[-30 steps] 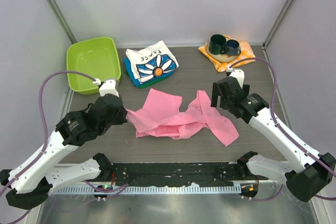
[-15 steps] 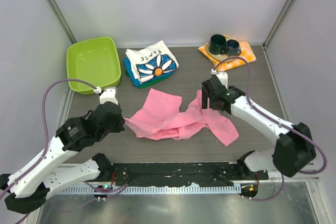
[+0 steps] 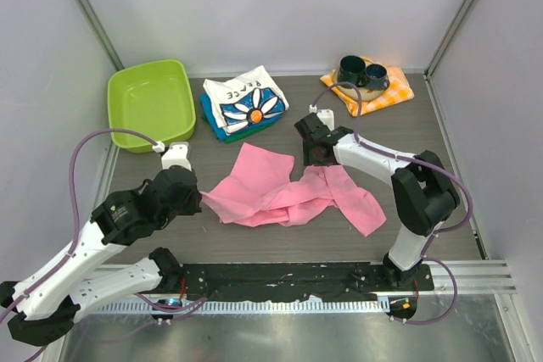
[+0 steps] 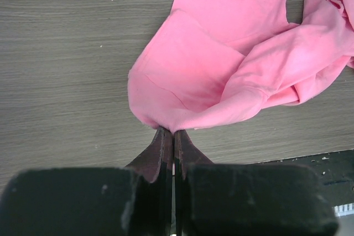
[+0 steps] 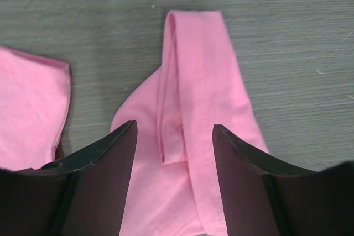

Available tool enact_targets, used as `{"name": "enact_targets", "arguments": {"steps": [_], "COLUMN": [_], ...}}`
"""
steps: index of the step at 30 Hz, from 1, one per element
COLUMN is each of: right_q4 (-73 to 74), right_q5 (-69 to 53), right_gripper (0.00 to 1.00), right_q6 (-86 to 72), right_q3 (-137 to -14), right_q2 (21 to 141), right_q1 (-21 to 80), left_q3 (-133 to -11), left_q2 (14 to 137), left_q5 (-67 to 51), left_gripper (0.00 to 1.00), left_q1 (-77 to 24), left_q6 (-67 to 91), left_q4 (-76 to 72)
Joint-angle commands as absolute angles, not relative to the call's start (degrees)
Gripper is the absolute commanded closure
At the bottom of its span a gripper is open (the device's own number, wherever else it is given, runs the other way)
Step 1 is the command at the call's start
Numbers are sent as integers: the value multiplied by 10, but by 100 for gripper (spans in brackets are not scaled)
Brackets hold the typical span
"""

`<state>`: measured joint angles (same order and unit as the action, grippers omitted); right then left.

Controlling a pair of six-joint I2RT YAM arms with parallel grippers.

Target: Fold and stack the t-shirts

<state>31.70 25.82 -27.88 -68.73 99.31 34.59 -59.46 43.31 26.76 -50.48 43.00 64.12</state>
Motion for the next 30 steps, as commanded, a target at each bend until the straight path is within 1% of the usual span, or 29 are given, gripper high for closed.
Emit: {"name": "enact_targets", "arguments": {"steps": [1,5,15,17,19,24,27,28,30], "right_q4": [303,303,301,297,293,287,288,288,289], "right_q5": [261,254,273,269,263,263,265,266,272], "right_gripper": [39,49,52,53,60,63,73,79,88], "right_q6": [-287,-288,-292,-295,-296,-297,-297,-298,-299], "right_q3": [-685,-682,-664,-663,-661,-660,-659,-657,-657], "right_q2": [986,986,1005,1013,1020,1030,1033,1032,1030], "right_q1": [366,375,382,382,382,381,381,382,382], "left_q3": [-587,-582,-579,-578,-577,-576,-577,-576,-576], "left_q2": [427,433,438,437,437,438,439,440,442], "left_q5": [274,273,272,272,273,274,275,276,274], "left_gripper": [100,100,100,100,100,100,100,100,100], "left_q1": [-502,-502,-501,-501,-501,-501,-500,-500,-499], "left_q6": [423,420,420,420,420,419,417,417,417], "left_q4": [620,613,606,606,607,607,606,605,604]}}
